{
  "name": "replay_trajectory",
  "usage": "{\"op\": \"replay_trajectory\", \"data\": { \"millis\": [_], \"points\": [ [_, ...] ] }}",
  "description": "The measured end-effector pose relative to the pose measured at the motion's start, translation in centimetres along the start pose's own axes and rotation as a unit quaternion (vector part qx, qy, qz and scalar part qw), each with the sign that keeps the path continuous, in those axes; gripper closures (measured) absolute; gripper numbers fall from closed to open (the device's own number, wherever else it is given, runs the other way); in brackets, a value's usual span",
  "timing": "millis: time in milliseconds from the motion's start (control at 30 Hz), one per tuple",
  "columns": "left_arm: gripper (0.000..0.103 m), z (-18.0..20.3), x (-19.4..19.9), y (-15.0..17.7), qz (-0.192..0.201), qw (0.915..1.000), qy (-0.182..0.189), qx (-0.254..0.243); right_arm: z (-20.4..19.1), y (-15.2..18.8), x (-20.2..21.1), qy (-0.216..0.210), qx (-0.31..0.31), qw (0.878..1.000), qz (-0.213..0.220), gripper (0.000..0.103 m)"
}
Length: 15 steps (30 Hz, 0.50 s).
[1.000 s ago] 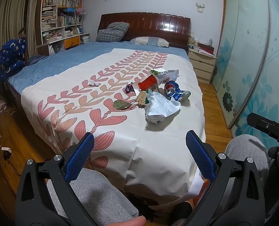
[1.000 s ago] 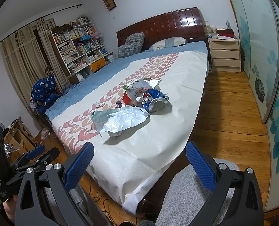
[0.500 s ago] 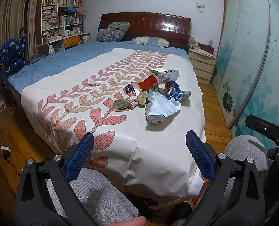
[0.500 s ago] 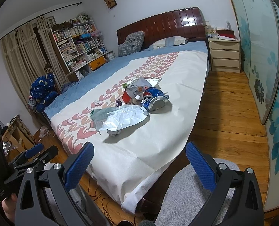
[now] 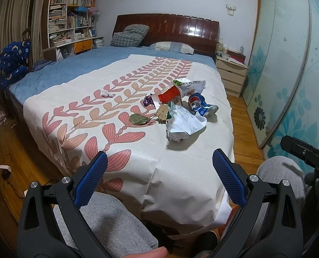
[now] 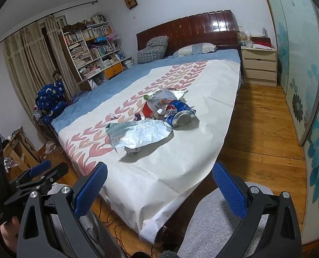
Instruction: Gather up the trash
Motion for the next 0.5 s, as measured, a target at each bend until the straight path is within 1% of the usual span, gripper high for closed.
{"op": "replay_trajectory", "data": {
  "millis": [67,200,300,367,400,467,500],
  "points": [
    [0.006,-0.1,-0.2,-0.2,0.001,1.0,0.002,0.003,-0.2,-0.2,0.2,-0.002,0.007,1.0,0.002,0.006],
    [0.006,-0.3,-0.9,-1.3,0.007,0.9999,0.011,0.006,-0.6,-1.2,-0.3,-0.023,0.007,1.0,-0.004,0.006],
    [0.006,-1.0,-1.6,-2.2,0.011,0.9997,0.014,0.015,-0.8,-2.1,-1.1,-0.023,0.008,1.0,-0.007,0.006],
    [0.006,-2.0,-2.3,-2.9,0.012,0.9992,0.025,0.029,-1.2,-2.4,-1.9,-0.025,0.009,1.0,-0.011,0.006],
    [0.006,-3.0,-2.9,-3.8,0.016,0.9985,0.032,0.042,-1.5,-2.4,-2.1,-0.026,0.011,0.999,-0.014,0.006],
    [0.006,-5.0,-4.2,-5.6,0.027,0.9972,0.035,0.061,-2.3,-2.1,-2.8,-0.032,0.017,0.999,-0.022,0.006],
    [0.006,-6.4,-5.4,-7.0,0.032,0.9959,0.041,0.074,-2.8,-1.8,-3.2,-0.037,0.022,0.999,-0.027,0.006]
  ]
}}
Point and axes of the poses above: each gripper's, at about its wrist camera, not at the fingertips, and x roughly against the way its jaws point, z to its right, y to its underside, the point moved 8 cm from there along -x, roughly the way its jaws point, and after that the axes turned 5 degrees about y, right-handed, at the moved point
